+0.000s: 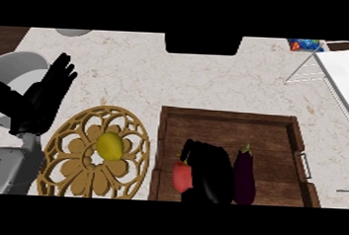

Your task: Pick the bell pepper from the tray and place it in the tiered shelf

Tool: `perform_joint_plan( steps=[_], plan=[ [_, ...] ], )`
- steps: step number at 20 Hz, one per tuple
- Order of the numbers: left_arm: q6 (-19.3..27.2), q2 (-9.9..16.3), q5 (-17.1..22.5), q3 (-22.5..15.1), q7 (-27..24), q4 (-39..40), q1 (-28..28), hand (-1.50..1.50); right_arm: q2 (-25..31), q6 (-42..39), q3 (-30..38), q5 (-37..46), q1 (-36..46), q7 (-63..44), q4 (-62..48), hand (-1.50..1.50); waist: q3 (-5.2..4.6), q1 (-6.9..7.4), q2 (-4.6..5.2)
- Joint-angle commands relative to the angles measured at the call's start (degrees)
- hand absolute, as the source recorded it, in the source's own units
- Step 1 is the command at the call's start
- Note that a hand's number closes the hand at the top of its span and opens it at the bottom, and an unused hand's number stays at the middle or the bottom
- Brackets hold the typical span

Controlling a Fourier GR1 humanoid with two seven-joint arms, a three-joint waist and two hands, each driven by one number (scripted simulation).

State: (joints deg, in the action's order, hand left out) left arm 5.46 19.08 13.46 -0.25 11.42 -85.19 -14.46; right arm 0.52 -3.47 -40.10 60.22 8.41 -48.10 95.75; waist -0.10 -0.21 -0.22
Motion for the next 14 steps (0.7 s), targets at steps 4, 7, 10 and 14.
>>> perform_joint_plan(
  steps=[4,7,10,14],
  plan=[
    [0.4,-0.4,-0.8,0.0,0.2,0.3,0.4,0.00,-0.5,8.7,0.9,4.3,2.4,-3.6,16.7,1.50,0.09,-0.59,-0.13],
    [-0.6,0.4,-0.1,1.2,0.2,0.2,0.4,0.00,-0.5,7.4,2.5,7.4,1.9,-6.9,25.2,1.50,0.08,-0.67,-0.09],
    [0.4,-1.4,-1.4,-1.2,0.9,-5.0,4.4,0.00,-0.5,1.3,4.3,8.0,6.3,-13.5,31.5,1.50,0.08,0.27,-0.11],
    [-1.4,-0.4,-1.3,0.6,0.0,-2.4,2.4,0.00,0.3,-6.4,14.3,4.2,9.4,-13.4,37.9,1.50,0.09,0.16,0.11]
  ],
)
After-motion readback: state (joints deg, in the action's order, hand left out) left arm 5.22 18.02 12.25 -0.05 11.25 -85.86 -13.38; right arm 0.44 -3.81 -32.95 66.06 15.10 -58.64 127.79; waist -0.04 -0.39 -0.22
